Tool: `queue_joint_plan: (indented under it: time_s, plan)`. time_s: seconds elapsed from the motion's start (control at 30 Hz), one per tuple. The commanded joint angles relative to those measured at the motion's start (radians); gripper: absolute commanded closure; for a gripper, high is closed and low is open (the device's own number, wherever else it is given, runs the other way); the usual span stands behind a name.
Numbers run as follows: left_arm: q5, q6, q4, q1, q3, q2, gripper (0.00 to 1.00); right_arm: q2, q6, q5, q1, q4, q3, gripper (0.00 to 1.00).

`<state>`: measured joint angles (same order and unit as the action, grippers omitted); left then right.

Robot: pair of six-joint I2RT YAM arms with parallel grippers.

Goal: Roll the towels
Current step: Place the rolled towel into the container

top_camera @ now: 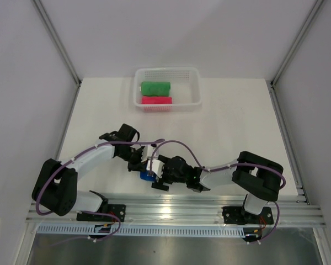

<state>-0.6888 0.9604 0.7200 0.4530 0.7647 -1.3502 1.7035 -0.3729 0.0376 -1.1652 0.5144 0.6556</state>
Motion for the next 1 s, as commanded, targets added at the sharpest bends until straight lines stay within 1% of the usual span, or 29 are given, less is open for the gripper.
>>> queue_joint_plan:
  time_s: [0.0,0.07,0.13,0.17,0.2,0.23,0.27,0.33,0.37,0.4,0.47,0.5,0.57,0.67,0.7,0.77,0.8,0.87,0.93,0.97]
  plan:
    - [-0.089,0.035,0.002,-0.002,-0.002,0.010,0.84,0.010,0.026,-0.027,-0.001,-0.091,0.033,0.11]
    - [-0.078,0.037,0.001,-0.005,-0.011,0.008,0.82,0.002,0.034,-0.022,-0.001,-0.106,0.019,0.15]
    - [-0.069,0.035,-0.002,-0.005,-0.013,0.008,0.79,0.011,0.040,-0.016,-0.001,-0.134,0.022,0.21]
    - [-0.068,0.032,-0.002,-0.005,-0.015,0.008,0.77,0.018,0.043,-0.015,0.001,-0.143,0.030,0.27]
    - [-0.066,0.023,-0.002,-0.005,-0.013,0.008,0.74,0.025,0.049,-0.019,-0.001,-0.161,0.036,0.30]
    - [-0.063,0.018,-0.004,-0.005,-0.013,0.006,0.66,0.039,0.057,-0.027,-0.001,-0.169,0.042,0.34]
    - [-0.052,0.011,-0.004,-0.005,-0.010,0.005,0.62,0.047,0.074,-0.037,-0.001,-0.175,0.048,0.36]
    - [-0.041,-0.018,0.002,-0.005,0.001,0.005,0.54,0.054,0.089,-0.082,0.001,-0.178,0.053,0.38]
    - [-0.035,-0.026,0.018,-0.005,0.001,0.006,0.52,0.056,0.097,-0.093,-0.001,-0.180,0.053,0.39]
    - [-0.037,-0.043,0.030,-0.010,0.014,0.008,0.47,0.059,0.110,-0.114,-0.001,-0.188,0.058,0.44]
    - [-0.040,-0.058,0.067,-0.016,0.036,0.014,0.43,0.071,0.124,-0.136,-0.001,-0.206,0.067,0.47]
    - [-0.041,-0.072,0.079,-0.029,0.060,0.016,0.40,0.074,0.130,-0.151,0.001,-0.226,0.070,0.51]
    - [-0.048,-0.078,0.104,-0.051,0.073,0.023,0.37,0.084,0.146,-0.165,-0.001,-0.237,0.078,0.57]
    - [-0.080,-0.081,0.163,-0.109,0.111,0.045,0.34,0.085,0.172,-0.196,0.001,-0.244,0.079,0.61]
    - [-0.096,-0.086,0.195,-0.141,0.136,0.060,0.33,0.084,0.178,-0.203,-0.001,-0.249,0.081,0.63]
    - [-0.113,-0.095,0.223,-0.175,0.182,0.077,0.33,0.081,0.195,-0.217,0.001,-0.257,0.090,0.64]
    - [-0.121,-0.110,0.237,-0.209,0.192,0.094,0.32,0.084,0.201,-0.220,0.002,-0.275,0.096,0.68]
    - [-0.133,-0.129,0.245,-0.240,0.228,0.108,0.32,0.087,0.219,-0.232,0.005,-0.301,0.125,0.71]
    - [-0.135,-0.149,0.246,-0.281,0.239,0.124,0.32,0.094,0.229,-0.234,0.012,-0.326,0.139,0.73]
    - [-0.137,-0.152,0.246,-0.292,0.240,0.132,0.32,0.096,0.233,-0.238,0.015,-0.326,0.141,0.75]
